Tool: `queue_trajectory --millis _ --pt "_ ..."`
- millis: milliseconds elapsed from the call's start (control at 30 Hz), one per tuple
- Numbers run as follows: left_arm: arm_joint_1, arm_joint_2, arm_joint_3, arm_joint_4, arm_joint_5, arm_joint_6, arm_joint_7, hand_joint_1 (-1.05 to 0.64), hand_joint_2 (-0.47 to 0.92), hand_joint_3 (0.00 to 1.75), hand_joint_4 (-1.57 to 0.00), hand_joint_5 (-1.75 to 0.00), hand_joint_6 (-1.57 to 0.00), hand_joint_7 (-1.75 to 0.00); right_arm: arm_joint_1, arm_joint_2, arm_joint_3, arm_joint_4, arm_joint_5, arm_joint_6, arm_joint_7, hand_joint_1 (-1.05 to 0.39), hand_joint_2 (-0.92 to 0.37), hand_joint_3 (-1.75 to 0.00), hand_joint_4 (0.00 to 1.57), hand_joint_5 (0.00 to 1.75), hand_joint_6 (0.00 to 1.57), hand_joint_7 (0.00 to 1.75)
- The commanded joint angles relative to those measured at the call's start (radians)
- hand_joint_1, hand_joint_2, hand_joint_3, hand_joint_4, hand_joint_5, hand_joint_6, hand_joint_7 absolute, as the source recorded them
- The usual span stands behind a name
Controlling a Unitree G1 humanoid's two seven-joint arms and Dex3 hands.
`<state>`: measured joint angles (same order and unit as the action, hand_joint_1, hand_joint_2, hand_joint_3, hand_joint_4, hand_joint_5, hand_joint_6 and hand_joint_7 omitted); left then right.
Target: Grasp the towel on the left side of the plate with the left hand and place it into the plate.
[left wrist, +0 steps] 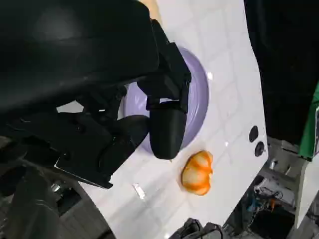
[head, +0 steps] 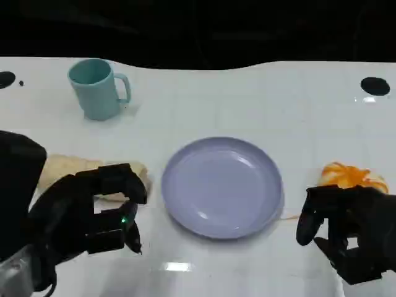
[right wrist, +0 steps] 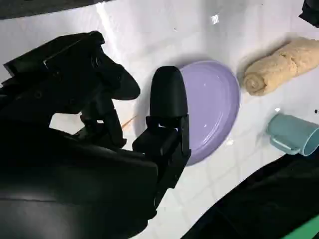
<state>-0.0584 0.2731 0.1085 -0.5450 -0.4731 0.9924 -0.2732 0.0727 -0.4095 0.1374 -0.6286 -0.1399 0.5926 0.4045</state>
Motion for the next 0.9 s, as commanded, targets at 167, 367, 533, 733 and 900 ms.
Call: queue_trajectory --millis 167,367,533,733,900 --pt "0.010 0.019 -0.001 0.005 0.008 -0.007 0.005 -0.09 0.61 1.19 -0.82 -1.75 -0.72 -1.62 -0.008 -0.011 -0.001 -0.003 -0.001 -0.005 -0.002 0.00 -0.56 -1.08 0.73 1.75 0.71 1.43" --pt "0.009 0.018 -0.001 0.006 0.008 -0.004 0.008 -0.09 0.62 1.19 -0.82 -1.75 -0.72 -1.62 -0.007 -0.010 -0.003 0.001 0.001 -0.015 -0.003 0.00 -0.56 -1.09 0.73 1.75 0.72 1.43" --pt "0.006 0.018 0.000 0.006 0.007 0.001 0.010 -0.10 0.62 1.18 -0.82 -1.75 -0.72 -1.63 -0.007 -0.009 -0.002 0.003 -0.001 -0.017 -0.003 0.00 -0.55 -1.09 0.73 1.75 0.72 1.43" --pt "0.009 0.023 -0.002 0.007 0.009 -0.011 0.004 -0.10 0.61 1.19 -0.81 -1.75 -0.71 -1.63 -0.009 -0.009 -0.001 0.002 -0.001 -0.009 -0.002 -0.01 -0.55 -1.10 0.74 1.75 0.72 1.43" --pt "0.001 0.021 -0.012 -0.010 0.035 0.014 0.042 -0.09 0.58 1.18 -0.81 -1.75 -0.73 -1.61 -0.008 -0.006 -0.001 0.005 0.002 -0.016 -0.003 -0.01 -0.55 -1.10 0.73 1.75 0.71 1.43"
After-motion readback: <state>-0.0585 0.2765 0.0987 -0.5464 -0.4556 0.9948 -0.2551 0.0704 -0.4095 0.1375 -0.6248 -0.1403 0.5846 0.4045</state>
